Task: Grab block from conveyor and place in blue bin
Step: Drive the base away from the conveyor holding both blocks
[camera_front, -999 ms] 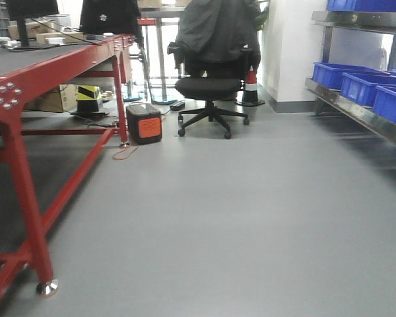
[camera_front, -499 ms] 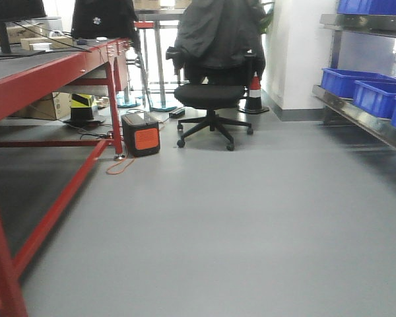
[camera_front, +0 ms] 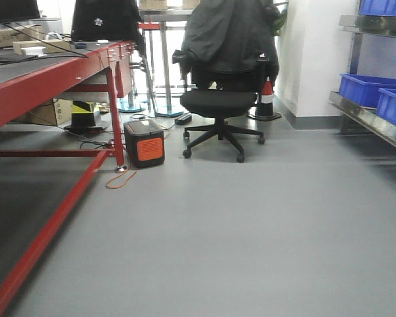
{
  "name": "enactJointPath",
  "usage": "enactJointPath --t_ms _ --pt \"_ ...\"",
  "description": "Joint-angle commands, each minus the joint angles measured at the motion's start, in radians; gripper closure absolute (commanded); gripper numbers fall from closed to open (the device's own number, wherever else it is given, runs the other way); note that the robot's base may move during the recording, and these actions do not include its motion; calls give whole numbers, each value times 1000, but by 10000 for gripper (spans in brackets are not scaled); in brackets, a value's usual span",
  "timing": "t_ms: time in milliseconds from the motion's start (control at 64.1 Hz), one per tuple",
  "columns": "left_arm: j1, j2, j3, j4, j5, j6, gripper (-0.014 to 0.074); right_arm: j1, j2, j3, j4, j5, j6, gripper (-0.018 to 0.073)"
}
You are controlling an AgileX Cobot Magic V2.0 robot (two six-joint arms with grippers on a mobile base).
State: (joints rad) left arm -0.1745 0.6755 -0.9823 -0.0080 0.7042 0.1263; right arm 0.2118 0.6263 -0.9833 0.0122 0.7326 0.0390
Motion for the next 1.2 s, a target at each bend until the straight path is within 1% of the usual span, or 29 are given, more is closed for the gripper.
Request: enactJointPath --t_ms 0,1186 --pt "-6 -3 1 -6 -21 -7 707 1 -3 -7 -12 -16 -4 721" --pt "-6 -3 1 -6 -22 -7 707 1 -3 -7 -12 -16 -4 721"
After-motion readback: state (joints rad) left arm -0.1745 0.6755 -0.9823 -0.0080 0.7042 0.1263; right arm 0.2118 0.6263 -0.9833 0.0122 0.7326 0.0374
